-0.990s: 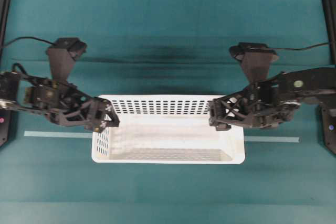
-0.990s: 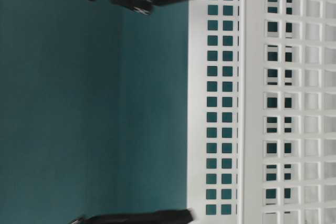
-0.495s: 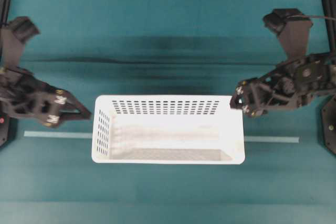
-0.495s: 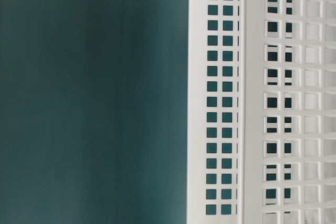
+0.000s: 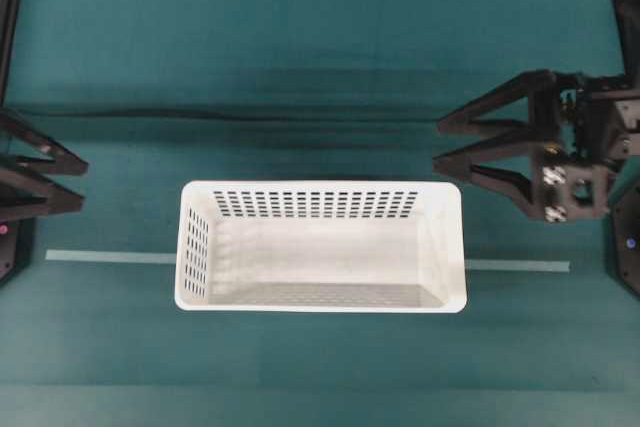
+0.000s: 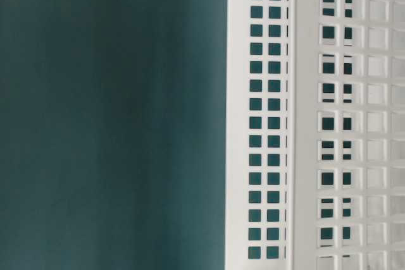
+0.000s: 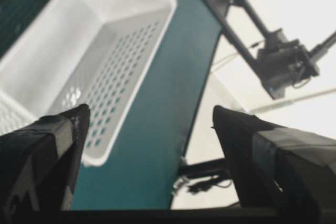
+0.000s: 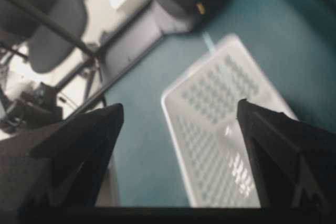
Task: Lift the white basket with both hands.
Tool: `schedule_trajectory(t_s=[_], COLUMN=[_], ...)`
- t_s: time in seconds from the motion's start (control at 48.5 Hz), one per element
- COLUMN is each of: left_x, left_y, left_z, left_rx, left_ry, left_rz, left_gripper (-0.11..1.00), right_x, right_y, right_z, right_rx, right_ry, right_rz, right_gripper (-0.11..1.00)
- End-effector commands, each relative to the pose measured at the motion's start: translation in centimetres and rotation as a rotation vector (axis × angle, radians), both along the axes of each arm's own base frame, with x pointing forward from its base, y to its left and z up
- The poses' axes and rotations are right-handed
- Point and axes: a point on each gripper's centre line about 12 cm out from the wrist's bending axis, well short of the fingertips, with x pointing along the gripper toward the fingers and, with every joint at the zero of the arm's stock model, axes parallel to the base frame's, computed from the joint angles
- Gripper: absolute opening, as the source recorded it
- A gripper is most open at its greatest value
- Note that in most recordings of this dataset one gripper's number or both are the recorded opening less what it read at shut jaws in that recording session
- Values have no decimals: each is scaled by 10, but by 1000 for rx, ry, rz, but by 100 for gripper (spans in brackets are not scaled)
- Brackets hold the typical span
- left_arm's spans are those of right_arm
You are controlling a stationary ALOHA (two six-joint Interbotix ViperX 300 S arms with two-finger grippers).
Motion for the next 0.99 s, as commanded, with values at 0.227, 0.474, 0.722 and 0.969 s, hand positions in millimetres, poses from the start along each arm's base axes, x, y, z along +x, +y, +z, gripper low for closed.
schedule_trajectory(t_s=[0.227, 0.474, 0.722, 0.969], left_x=[-11, -14, -18, -17], left_y=[0, -1, -1, -1], left_z=[28, 42, 45, 39], left_rx=[260, 429, 449, 451], left_ry=[-147, -263, -286, -271], left_rz=[-67, -93, -92, -95], left_gripper=[91, 91, 91, 91], right_x=[-29, -60, -85, -96], right_y=[0, 1, 1, 2], right_z=[18, 32, 36, 31], right_rx=[-171, -252, -333, -336], right_ry=[-100, -187, -247, -263], right_rz=[27, 29, 28, 26], right_gripper=[94, 94, 94, 94])
